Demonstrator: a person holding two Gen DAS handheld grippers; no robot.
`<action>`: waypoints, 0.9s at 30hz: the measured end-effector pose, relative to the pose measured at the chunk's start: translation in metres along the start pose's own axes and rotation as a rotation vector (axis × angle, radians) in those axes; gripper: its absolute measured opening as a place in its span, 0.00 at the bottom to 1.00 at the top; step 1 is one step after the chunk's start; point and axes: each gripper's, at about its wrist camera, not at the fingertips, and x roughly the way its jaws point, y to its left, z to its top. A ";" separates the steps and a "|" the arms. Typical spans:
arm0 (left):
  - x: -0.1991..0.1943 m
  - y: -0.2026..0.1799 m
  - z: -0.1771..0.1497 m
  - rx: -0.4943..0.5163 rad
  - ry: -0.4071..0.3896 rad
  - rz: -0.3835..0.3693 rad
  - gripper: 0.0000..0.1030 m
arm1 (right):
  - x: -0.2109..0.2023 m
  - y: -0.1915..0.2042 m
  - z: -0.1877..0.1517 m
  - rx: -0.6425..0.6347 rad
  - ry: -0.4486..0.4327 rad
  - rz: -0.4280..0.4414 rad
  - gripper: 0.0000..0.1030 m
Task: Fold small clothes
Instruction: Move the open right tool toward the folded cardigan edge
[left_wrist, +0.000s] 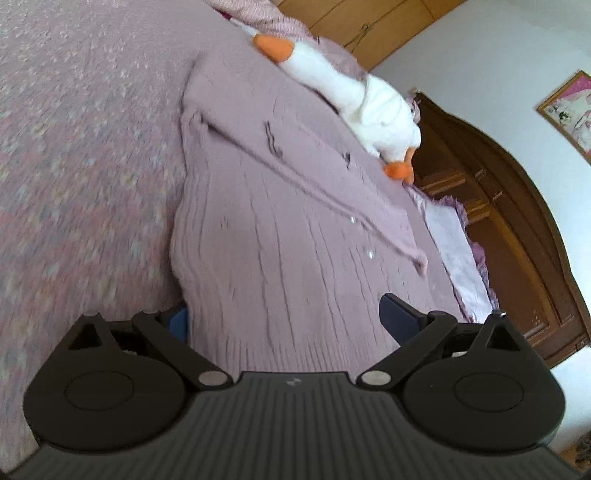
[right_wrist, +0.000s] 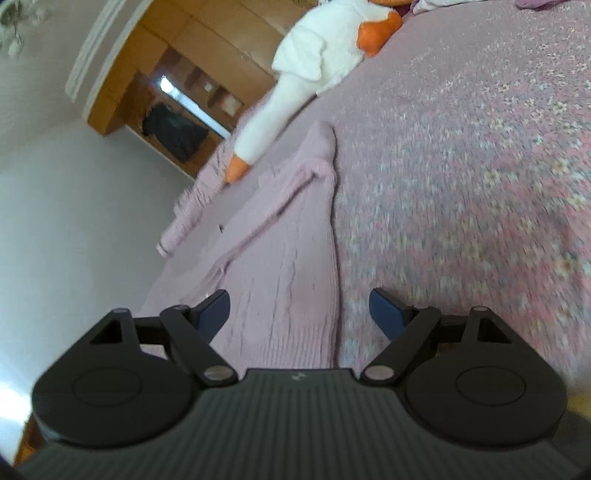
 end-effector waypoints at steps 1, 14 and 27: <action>0.002 0.001 0.002 -0.006 -0.013 -0.006 0.97 | 0.005 -0.004 0.004 0.015 -0.012 0.011 0.81; -0.040 -0.009 -0.046 -0.023 -0.023 0.004 0.94 | -0.014 -0.018 -0.003 0.190 0.168 0.144 0.81; -0.013 0.010 -0.012 -0.081 -0.113 -0.087 0.95 | 0.009 0.004 -0.004 0.097 0.179 0.158 0.83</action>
